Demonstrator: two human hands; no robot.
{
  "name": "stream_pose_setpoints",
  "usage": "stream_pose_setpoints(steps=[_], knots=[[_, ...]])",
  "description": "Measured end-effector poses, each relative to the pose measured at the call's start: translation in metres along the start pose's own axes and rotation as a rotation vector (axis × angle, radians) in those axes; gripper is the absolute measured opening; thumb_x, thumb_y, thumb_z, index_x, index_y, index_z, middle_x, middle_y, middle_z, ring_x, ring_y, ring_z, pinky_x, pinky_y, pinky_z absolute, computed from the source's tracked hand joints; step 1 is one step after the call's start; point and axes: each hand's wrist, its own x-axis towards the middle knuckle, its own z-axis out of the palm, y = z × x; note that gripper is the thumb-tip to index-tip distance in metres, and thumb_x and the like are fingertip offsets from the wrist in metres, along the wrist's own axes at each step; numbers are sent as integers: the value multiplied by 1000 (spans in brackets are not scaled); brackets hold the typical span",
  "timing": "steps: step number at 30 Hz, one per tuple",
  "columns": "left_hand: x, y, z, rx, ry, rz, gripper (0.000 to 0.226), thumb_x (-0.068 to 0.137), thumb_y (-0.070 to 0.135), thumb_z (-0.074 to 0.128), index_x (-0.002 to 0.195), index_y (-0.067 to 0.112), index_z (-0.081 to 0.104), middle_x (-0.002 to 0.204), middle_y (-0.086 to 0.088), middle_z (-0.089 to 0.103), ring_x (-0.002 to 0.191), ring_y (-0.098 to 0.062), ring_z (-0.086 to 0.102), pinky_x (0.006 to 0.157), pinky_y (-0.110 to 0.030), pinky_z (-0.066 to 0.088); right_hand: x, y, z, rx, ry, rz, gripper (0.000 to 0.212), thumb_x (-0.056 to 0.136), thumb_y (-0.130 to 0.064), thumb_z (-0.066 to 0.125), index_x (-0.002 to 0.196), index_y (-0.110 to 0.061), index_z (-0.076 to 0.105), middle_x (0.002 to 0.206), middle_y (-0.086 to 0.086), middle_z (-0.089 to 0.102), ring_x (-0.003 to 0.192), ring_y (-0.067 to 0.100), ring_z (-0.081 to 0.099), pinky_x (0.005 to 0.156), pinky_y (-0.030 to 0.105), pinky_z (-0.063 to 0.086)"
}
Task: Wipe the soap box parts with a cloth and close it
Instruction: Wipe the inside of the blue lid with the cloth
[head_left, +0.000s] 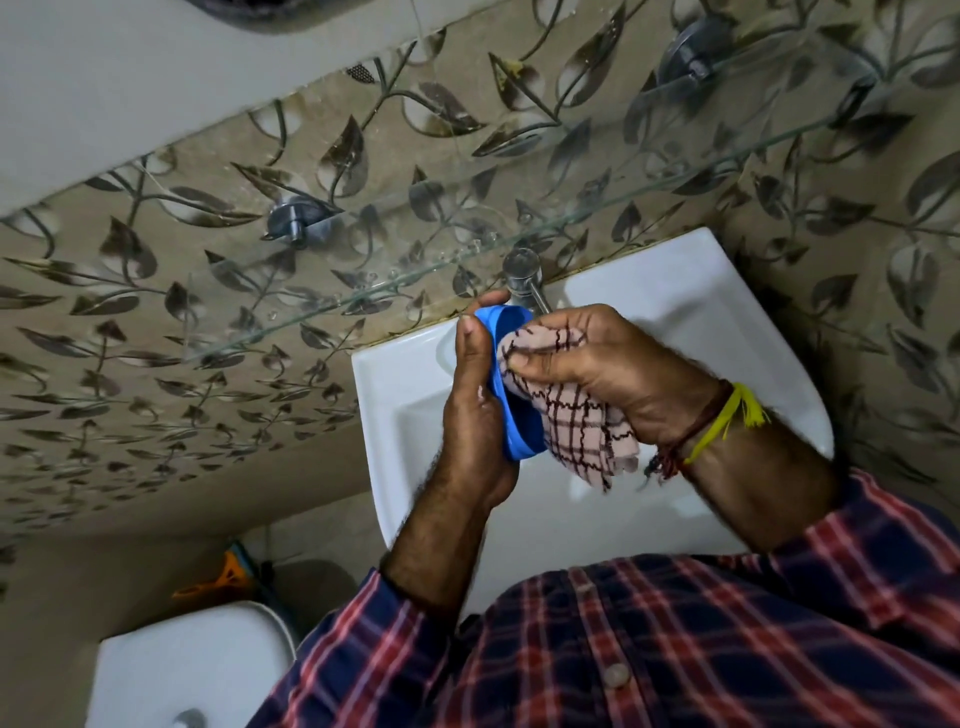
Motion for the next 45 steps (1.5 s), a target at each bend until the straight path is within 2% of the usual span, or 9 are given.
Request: stream_pose_setpoints(steps=[7,11,15,25,31,33,36,39,45], knots=[[1,0,1,-25,38,-56,40,106,51,36,127,25,59,100,-7,72,90,-22,70,79,-36,59,0,-2,-2,9,5,-13,15,91,7,61,100,1,71,86,9,74,80,14,73,75,21,60],[2,3,-1,-54,43,-67,40,103,55,38,123,29,61,93,-7,66,83,-24,63,72,-36,55,-7,6,0,-250,-99,17,13,86,9,68,93,-1,73,79,2,75,73,8,71,71,19,56],[3,4,-1,-50,73,-74,40,102,56,41,122,27,61,93,-7,68,85,-25,66,77,-38,56,-4,10,4,-190,36,-3,17,84,7,70,99,0,73,93,11,76,86,15,72,85,28,58],[1,3,3,-48,243,-53,39,98,55,50,115,24,64,86,-6,60,75,-21,57,71,-37,49,-14,11,-5,-412,-208,-37,18,80,-3,80,98,-4,74,90,0,78,85,10,73,78,20,55],[6,4,9,70,223,-118,54,98,67,43,123,23,62,88,-2,63,74,-19,66,64,-30,57,-16,24,-4,-378,-44,-101,10,79,1,80,86,1,73,84,16,77,76,18,70,76,30,60],[3,6,5,178,199,-47,65,96,72,32,144,32,52,121,-3,66,105,-19,67,76,-33,59,-16,24,-2,-290,29,-97,5,80,2,77,82,0,74,78,12,74,74,17,68,72,26,57],[-10,-1,-4,471,69,235,82,82,88,26,154,48,30,167,10,27,153,-14,26,109,-38,43,-14,14,-6,-48,87,-17,5,79,-1,73,82,-6,73,73,7,70,67,15,65,66,26,54],[-12,-19,-9,825,-59,538,82,92,80,25,153,26,30,169,-3,19,158,-22,10,126,-35,20,-13,5,-7,166,-2,41,10,86,1,63,95,-1,67,77,10,68,68,18,66,68,28,52],[4,-28,-5,728,55,687,76,95,74,38,139,13,47,162,-23,27,156,-30,21,124,-41,25,-7,3,6,202,-76,22,10,84,-1,63,93,-1,67,79,13,68,71,21,68,70,31,58]])
